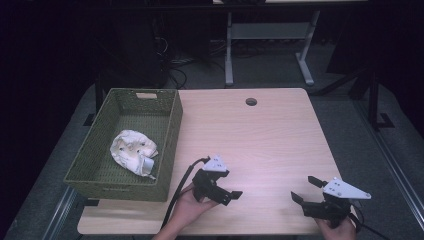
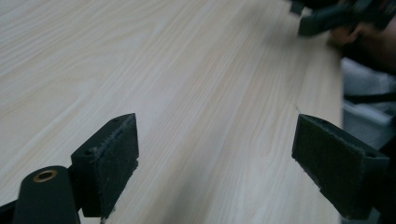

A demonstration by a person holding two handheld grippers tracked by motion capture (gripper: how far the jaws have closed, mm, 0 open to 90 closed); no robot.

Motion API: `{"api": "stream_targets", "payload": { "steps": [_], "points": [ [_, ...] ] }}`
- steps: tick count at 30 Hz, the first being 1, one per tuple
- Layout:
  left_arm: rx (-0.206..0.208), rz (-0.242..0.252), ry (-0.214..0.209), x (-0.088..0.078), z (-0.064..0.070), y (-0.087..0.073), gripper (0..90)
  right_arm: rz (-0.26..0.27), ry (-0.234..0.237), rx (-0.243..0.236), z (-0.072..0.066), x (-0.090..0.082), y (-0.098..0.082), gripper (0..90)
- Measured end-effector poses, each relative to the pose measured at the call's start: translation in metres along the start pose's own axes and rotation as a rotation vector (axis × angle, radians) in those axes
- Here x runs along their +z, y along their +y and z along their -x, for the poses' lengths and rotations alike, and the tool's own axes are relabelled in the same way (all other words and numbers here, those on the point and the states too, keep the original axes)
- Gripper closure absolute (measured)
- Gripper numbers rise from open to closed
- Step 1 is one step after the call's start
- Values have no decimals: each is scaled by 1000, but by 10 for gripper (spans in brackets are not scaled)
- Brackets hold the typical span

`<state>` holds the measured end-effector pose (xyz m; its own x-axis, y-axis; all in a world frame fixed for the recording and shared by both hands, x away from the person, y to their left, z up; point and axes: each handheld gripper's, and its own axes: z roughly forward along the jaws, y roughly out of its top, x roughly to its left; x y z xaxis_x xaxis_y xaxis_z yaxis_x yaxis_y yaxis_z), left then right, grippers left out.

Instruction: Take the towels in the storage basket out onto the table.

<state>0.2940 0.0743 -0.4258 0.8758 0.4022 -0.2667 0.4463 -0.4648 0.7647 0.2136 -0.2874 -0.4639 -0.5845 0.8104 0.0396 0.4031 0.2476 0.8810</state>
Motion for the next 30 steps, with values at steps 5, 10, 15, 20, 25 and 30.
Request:
{"api": "stream_targets", "payload": {
  "steps": [5,10,15,20,25,30],
  "points": [
    [-161,86,-87,-21,-29,25,143,9,4,-12,-1,-1,1,165],
    [-233,94,-138,-40,-44,40,141,7,5,-16,-2,-1,1,165],
    [-276,114,-191,-71,-55,57,129,6,2,-16,-1,-1,2,165],
    [-329,131,-224,-93,-63,60,129,9,1,-23,-3,-1,2,169],
    [-355,162,-251,-125,-75,63,130,2,1,-27,-4,0,2,169],
    [-374,150,-229,-143,-87,63,130,-1,1,-41,-5,1,3,166]
  ]
}}
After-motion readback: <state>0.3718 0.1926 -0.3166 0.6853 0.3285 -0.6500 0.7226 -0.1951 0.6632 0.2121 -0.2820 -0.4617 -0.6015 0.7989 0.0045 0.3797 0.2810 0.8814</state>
